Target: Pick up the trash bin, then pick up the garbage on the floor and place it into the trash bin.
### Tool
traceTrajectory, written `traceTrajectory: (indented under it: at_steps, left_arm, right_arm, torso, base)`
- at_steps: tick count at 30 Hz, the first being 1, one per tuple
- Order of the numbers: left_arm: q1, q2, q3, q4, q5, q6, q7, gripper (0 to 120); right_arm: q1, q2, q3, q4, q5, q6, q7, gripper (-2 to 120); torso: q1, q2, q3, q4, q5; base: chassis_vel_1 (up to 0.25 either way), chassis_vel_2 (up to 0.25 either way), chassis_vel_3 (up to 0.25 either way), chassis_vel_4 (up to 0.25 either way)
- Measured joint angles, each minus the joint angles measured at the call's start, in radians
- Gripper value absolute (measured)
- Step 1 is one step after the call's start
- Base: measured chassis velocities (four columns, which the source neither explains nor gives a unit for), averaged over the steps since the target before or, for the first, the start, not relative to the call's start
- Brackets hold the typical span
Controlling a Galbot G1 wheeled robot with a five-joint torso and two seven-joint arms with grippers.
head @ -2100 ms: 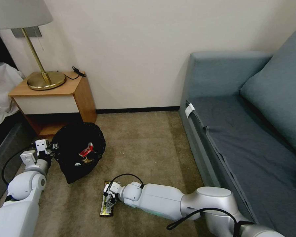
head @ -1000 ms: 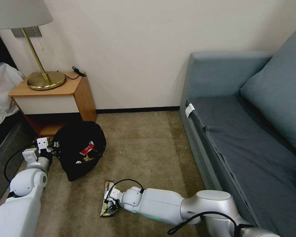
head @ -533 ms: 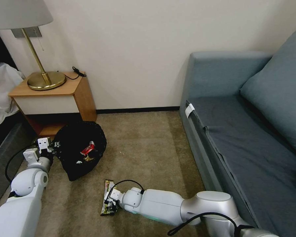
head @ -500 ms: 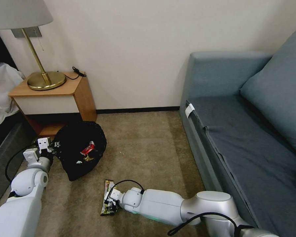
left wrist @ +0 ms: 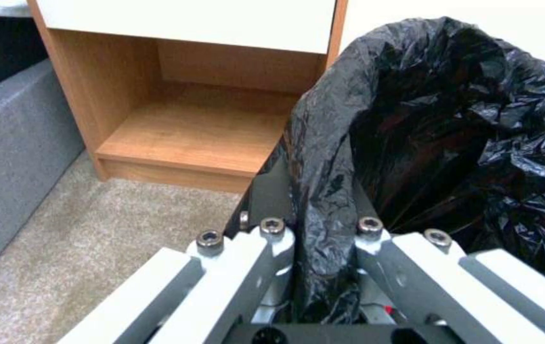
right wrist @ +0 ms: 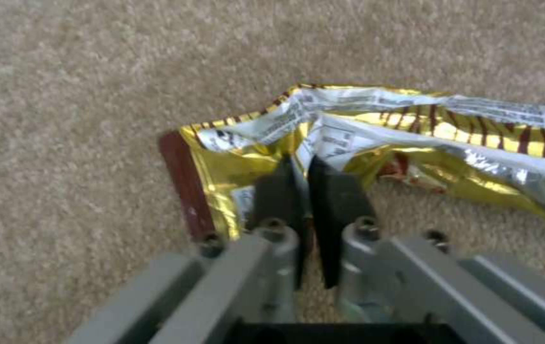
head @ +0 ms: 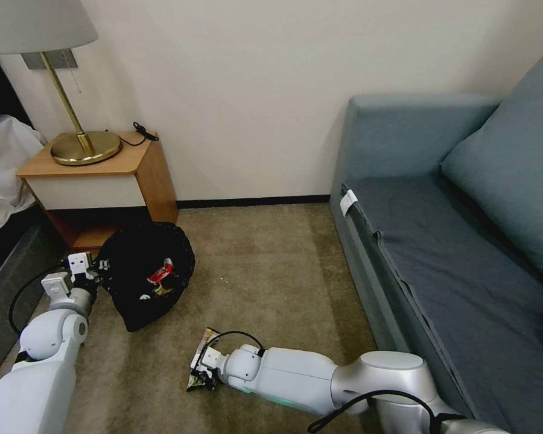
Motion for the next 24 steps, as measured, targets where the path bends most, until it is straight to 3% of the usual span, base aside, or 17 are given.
traceTrajectory:
  at_steps: [11,24]
  left_arm:
    - [-0.005,0.001,0.003,0.003,-0.002,0.0,0.002,4]
    - [-0.01,0.032,0.003,0.012,-0.022,0.0,0.004,4]
  right_arm:
    - [0.011,-0.002,0.019,0.0,0.0,-0.004,-0.002,0]
    - [0.083,-0.002,0.093,0.023,-0.001,-0.013,0.002,0]
  torso:
    - [0.0,0.0,0.0,-0.0002,-0.0006]
    - [0.0,0.0,0.0,-0.0001,-0.0003]
  base:
    - [0.0,0.0,0.0,0.0]
    - [0.0,0.0,0.0,0.0]
